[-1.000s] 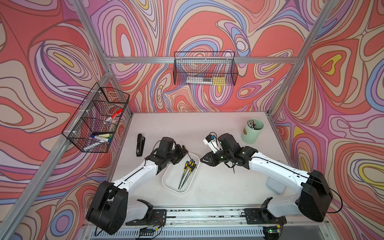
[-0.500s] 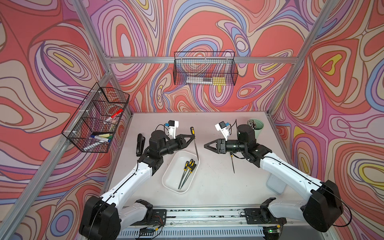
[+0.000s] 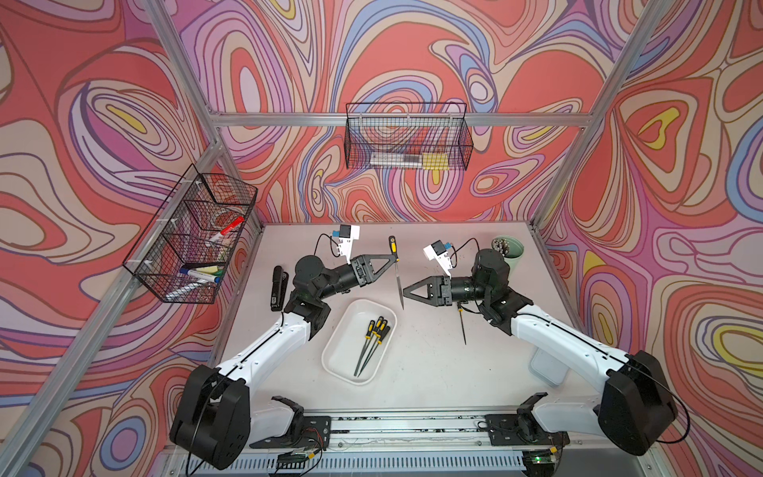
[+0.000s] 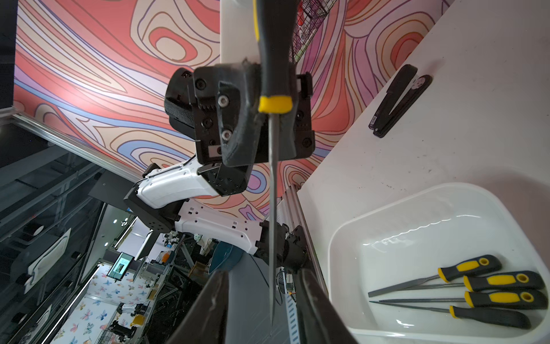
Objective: Take the file tool out of the storage box
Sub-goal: Pick up the file tool from the storage box.
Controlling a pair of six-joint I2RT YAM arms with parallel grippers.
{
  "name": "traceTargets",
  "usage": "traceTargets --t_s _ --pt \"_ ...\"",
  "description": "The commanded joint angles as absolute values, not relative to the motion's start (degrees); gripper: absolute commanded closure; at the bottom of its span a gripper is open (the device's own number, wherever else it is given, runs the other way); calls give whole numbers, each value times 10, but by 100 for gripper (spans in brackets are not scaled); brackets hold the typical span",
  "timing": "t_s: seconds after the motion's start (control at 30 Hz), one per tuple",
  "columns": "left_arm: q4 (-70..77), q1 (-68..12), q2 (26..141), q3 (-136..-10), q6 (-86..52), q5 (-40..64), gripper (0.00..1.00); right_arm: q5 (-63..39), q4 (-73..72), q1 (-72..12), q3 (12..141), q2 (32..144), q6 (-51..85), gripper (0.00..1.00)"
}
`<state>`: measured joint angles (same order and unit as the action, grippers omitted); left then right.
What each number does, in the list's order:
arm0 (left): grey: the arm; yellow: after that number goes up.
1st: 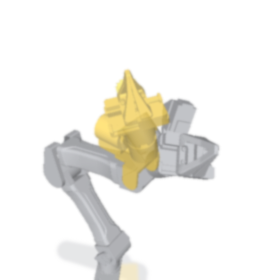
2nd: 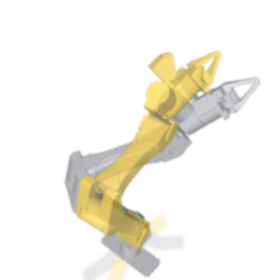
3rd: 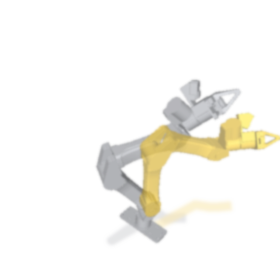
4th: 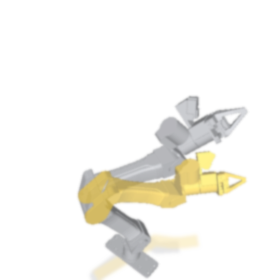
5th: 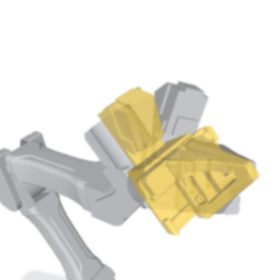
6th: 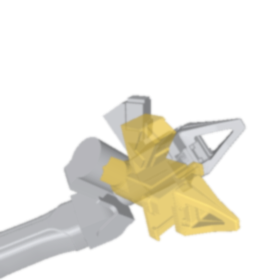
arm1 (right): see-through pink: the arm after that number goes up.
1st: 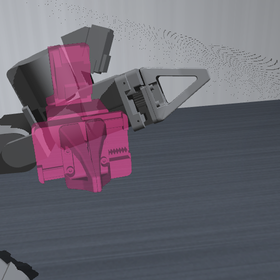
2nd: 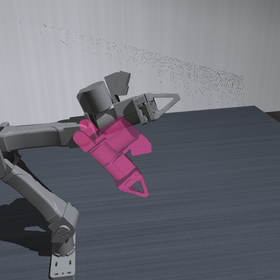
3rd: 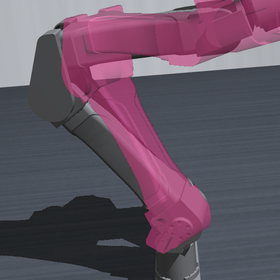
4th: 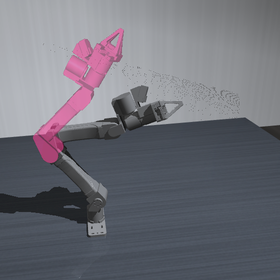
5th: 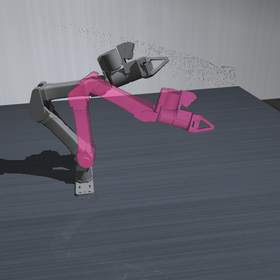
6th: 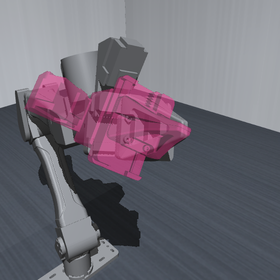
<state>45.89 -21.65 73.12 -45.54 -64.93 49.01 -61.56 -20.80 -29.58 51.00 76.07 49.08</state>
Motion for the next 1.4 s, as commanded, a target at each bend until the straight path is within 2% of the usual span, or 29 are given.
traceTargets --t_s 0.0,0.4,0.87,1.1,1.23,1.33,1.37 --pt "509 -212 737 -470 -664 503 100 -647 -309 -294 497 772 553 63" --pt "515 -212 743 -467 -668 501 100 -650 -387 -295 502 798 604 70" --pt "530 -213 751 -460 -677 500 100 -641 -382 -306 515 818 597 74" --pt "527 -213 748 -456 -674 502 100 -632 -360 -306 519 817 581 100" --pt "510 -212 747 -460 -668 505 100 -616 -300 -306 526 805 542 100" --pt "460 -211 740 -472 -644 510 67 -581 -184 -306 540 783 472 100" --pt "428 -212 736 -478 -629 510 53 -565 -132 -306 548 775 443 100"
